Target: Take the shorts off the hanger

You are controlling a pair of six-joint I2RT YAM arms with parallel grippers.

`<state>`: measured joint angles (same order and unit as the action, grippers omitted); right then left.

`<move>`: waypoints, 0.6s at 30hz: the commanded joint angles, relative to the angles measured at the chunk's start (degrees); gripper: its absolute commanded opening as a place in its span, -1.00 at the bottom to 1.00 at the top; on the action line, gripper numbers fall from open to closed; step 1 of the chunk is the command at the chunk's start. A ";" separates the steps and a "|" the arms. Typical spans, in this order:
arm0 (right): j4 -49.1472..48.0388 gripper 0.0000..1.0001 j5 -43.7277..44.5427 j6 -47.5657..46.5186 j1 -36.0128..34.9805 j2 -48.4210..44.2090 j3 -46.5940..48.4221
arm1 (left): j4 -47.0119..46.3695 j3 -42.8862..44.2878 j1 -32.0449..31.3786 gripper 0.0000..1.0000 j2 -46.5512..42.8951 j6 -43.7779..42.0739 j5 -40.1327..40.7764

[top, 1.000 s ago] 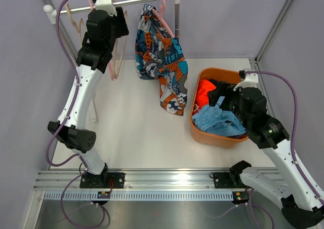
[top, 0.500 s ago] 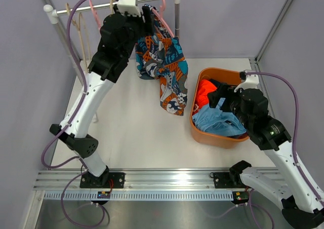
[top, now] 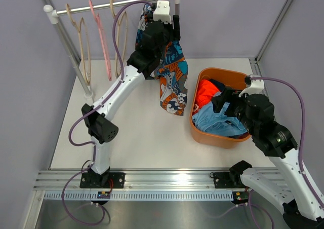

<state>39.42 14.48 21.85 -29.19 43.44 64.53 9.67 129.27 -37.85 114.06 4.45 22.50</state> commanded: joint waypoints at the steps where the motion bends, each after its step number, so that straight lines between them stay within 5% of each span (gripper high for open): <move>1: 1.01 0.81 1.43 -0.22 0.10 -0.37 1.39 | -9.23 1.77 -0.04 0.41 0.72 0.65 8.69; 18: 1.36 0.82 1.34 -0.75 0.19 -0.11 1.03 | -14.51 5.64 0.75 0.45 7.49 -2.60 15.91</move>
<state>40.64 15.49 21.82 -29.19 43.29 64.51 0.21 132.31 -37.60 121.49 2.42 35.09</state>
